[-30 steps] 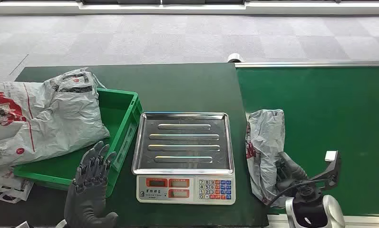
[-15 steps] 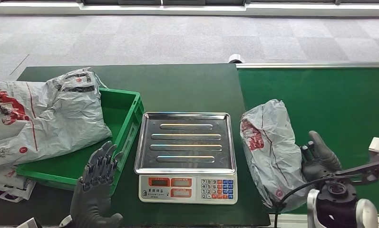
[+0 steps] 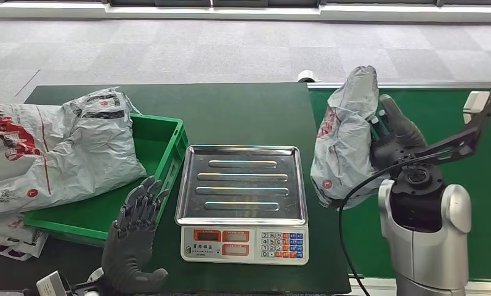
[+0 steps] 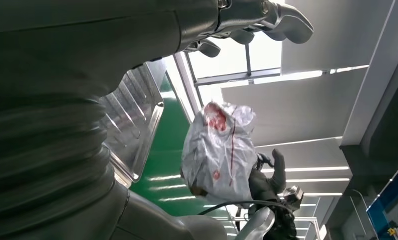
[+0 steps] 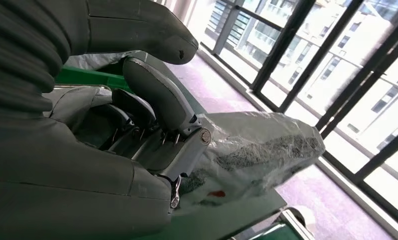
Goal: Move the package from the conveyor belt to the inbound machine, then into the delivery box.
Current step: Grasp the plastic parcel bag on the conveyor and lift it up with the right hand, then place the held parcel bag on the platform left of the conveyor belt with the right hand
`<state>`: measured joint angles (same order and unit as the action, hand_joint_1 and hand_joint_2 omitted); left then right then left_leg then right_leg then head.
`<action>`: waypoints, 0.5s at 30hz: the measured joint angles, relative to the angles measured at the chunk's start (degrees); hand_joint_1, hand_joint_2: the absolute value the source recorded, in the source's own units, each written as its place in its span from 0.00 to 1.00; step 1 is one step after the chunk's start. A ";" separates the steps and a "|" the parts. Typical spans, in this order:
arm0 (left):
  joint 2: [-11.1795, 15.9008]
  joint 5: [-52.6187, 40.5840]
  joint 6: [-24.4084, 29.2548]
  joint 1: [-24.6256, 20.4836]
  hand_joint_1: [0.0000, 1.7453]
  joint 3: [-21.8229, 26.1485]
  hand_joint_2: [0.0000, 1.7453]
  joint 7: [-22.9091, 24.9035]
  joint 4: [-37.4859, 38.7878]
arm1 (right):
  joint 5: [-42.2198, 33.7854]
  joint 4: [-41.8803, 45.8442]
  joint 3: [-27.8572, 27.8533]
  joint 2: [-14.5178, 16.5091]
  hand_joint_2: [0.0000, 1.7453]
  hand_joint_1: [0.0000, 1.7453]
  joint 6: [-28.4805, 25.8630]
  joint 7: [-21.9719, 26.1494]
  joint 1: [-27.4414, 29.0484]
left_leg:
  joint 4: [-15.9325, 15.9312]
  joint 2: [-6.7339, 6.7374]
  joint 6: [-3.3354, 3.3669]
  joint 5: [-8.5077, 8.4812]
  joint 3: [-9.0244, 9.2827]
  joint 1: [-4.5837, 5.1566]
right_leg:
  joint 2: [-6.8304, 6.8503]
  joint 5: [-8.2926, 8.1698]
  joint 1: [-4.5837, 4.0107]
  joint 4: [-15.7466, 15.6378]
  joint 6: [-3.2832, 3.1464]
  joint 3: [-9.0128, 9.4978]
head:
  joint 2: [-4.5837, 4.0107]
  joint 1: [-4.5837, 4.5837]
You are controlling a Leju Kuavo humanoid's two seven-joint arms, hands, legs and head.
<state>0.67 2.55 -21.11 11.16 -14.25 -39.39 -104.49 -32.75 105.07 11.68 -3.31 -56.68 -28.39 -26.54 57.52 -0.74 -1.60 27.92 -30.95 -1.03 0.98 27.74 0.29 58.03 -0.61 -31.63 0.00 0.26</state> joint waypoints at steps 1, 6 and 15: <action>-0.04 0.05 -0.01 -0.10 0.00 -0.08 1.00 -0.02 0.18 | 0.13 -0.95 1.13 0.06 1.00 1.00 0.09 -0.14 -0.94 | 0.00 -0.07 0.00 -0.01 -0.05 0.00 | 0.06 0.00 0.00 0.01 0.00 0.00 | 0.00 0.00; -0.09 0.36 -0.86 -1.17 0.00 -0.88 1.00 0.05 1.03 | 1.39 -8.50 7.63 1.63 1.00 1.00 0.29 -0.26 -5.41 | 0.00 -0.11 -0.01 -0.03 -0.16 0.01 | 0.05 -0.01 0.01 0.02 0.01 -0.05 | 0.00 0.01; -0.38 1.21 -0.99 -5.81 0.00 -5.38 1.00 -0.47 3.78 | 0.04 -26.08 22.39 12.71 1.00 1.00 0.31 -1.89 -13.72 | -0.01 -0.19 -0.14 -0.21 -0.26 -0.04 | 0.13 -0.09 -0.05 0.06 -0.06 -0.25 | 0.00 -0.01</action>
<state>0.29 3.76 -22.11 5.35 -19.62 -39.86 -100.71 -32.71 78.99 34.07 9.40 -56.37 -30.28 -40.26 57.50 -0.93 -1.74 27.71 -31.22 -1.07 1.11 27.65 0.25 58.09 -0.68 -31.88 0.00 0.25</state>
